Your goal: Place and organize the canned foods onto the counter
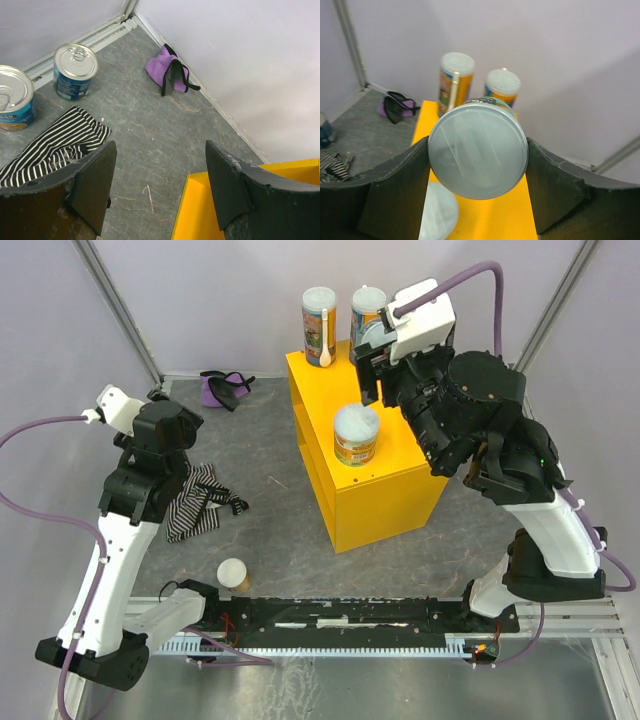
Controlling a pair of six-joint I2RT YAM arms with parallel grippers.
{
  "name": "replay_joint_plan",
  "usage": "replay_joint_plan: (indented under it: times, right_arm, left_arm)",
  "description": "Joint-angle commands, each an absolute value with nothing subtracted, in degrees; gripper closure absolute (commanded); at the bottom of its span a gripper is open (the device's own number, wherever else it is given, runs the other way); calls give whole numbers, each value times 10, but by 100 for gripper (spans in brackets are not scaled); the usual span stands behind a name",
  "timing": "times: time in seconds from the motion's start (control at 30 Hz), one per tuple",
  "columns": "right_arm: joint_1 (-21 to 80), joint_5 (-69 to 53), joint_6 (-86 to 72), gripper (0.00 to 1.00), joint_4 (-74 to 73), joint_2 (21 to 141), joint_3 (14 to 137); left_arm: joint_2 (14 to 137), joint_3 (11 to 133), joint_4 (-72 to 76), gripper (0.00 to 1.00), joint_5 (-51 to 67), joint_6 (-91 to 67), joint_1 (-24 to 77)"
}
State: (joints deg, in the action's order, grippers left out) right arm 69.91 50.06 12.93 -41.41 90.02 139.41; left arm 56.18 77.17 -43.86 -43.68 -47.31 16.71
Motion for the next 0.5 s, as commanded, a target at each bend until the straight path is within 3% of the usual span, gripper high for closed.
replay_joint_plan:
  times: [0.0, 0.23, 0.47]
  right_arm:
    - [646, 537, 93, 99, -484, 897, 1445]
    - [522, 428, -41, 99, -660, 925, 1484]
    - [434, 284, -119, 98, -742, 944, 1457]
  left_arm:
    - [568, 766, -395, 22, -416, -476, 163]
    - [585, 763, -377, 22, -380, -461, 162]
    - [588, 754, -363, 22, -360, -444, 159]
